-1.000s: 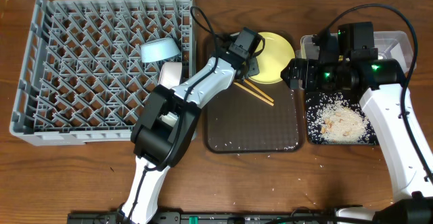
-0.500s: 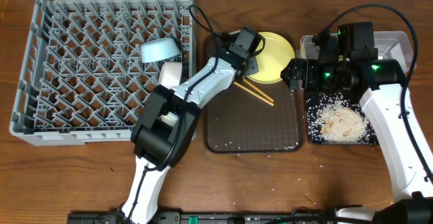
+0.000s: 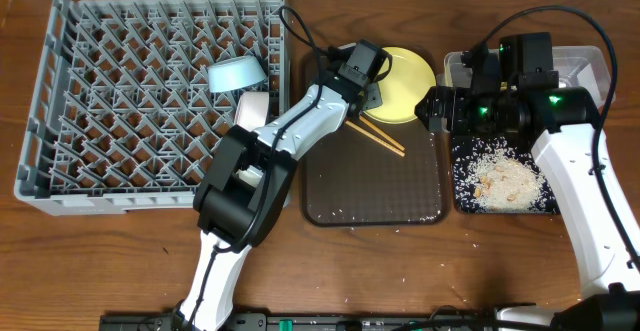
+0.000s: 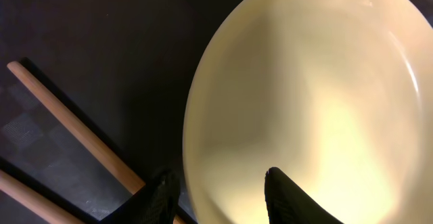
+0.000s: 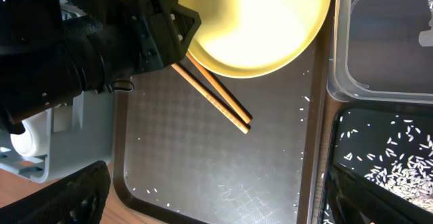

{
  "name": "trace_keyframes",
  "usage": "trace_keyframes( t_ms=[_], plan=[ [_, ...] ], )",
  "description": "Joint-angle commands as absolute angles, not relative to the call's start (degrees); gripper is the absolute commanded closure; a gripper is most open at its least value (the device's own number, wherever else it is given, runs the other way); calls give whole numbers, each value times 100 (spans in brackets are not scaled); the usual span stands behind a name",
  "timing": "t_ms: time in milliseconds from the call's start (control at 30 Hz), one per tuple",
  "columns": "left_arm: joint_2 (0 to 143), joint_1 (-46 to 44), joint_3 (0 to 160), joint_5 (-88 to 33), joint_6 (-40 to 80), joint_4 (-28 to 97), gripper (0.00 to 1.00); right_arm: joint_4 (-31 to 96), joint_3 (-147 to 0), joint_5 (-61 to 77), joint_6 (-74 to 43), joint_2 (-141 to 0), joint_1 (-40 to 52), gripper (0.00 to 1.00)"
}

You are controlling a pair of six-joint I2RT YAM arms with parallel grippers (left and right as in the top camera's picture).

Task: Sort waste into correct bins and load items into the dishwasher
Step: 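Grasp the edge of the yellow plate with the left gripper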

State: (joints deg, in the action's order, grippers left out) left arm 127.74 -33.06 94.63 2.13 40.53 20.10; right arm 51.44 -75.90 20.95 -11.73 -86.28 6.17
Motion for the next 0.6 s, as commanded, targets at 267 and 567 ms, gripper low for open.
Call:
trace_keyframes(
  t_ms=[267,567],
  plan=[
    [13205,-3299,9472,346,4110,1898,57,5148,-7599,2080,-1173,-8512,607,1],
    [13268,-3297,9470,346,4104,1903,92,5148,-7599,2080,-1175,-8512,607,1]
  ],
)
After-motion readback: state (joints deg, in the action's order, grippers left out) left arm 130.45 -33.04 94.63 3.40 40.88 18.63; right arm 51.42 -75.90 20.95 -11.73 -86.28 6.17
